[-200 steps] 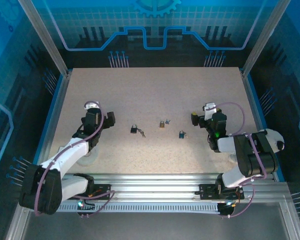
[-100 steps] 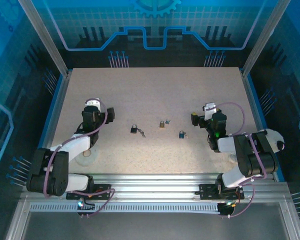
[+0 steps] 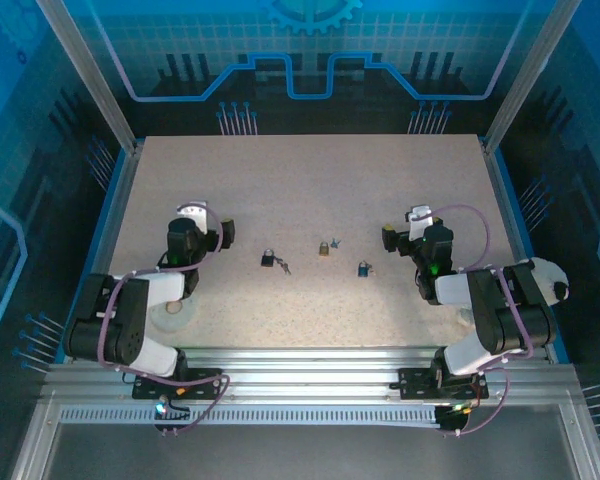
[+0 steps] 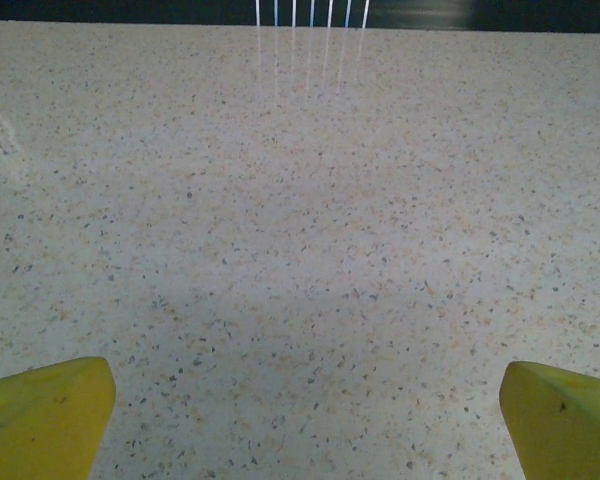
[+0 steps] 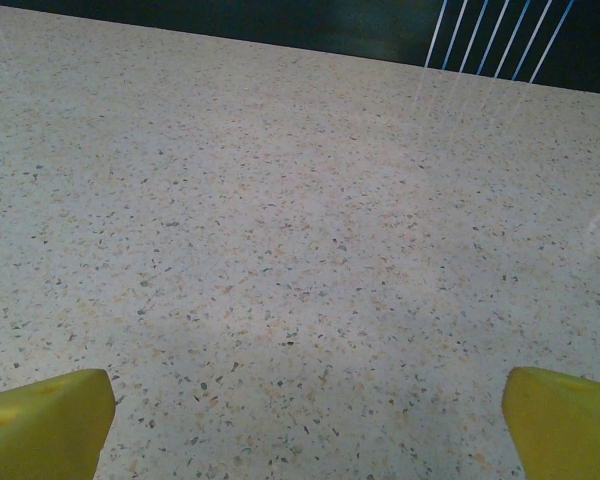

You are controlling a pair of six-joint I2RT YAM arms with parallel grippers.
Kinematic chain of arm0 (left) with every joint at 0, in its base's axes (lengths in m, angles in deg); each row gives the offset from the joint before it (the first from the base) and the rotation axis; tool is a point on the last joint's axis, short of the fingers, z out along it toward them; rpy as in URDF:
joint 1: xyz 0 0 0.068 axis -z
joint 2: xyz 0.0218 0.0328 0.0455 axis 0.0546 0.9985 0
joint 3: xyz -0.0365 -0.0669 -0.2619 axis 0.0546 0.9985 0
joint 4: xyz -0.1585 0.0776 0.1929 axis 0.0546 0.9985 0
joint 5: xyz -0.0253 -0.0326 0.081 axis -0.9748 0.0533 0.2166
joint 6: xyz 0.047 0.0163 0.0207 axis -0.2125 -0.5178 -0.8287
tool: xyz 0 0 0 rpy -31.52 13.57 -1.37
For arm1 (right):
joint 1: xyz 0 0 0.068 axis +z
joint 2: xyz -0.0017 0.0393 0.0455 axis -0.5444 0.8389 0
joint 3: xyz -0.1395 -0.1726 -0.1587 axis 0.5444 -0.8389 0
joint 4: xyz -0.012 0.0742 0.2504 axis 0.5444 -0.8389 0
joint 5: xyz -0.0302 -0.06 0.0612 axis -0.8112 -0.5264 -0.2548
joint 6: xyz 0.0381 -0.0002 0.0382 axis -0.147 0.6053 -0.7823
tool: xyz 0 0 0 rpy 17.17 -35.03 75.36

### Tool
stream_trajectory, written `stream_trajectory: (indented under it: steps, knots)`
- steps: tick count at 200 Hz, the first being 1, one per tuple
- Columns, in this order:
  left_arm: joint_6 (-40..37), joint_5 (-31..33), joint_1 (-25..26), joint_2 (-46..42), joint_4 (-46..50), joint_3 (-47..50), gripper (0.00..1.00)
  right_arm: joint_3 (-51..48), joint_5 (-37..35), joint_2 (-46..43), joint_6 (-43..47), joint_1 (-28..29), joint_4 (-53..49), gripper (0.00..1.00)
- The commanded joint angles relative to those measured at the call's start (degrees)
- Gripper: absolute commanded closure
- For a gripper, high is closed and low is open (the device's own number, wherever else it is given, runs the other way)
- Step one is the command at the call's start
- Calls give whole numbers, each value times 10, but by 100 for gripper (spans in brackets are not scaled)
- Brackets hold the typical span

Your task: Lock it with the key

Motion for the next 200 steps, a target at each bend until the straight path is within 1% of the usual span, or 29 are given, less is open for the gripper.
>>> stream_trajectory:
  steps: [1, 26, 63, 117, 200]
  knots:
    - [-11, -10, -8, 15, -51, 6, 1, 12, 7, 3, -4, -9, 4, 0]
    - [5, -13, -21, 20, -55, 8, 1, 12, 7, 3, -4, -8, 4, 0]
    - [5, -17, -22, 23, -62, 12, 1, 12, 8, 3, -4, -9, 3, 0]
    - [3, -16, -21, 37, -107, 28, 1, 12, 7, 3, -4, -9, 3, 0]
    - [7, 2, -20, 37, -111, 30, 1, 12, 8, 3, -3, -8, 3, 0]
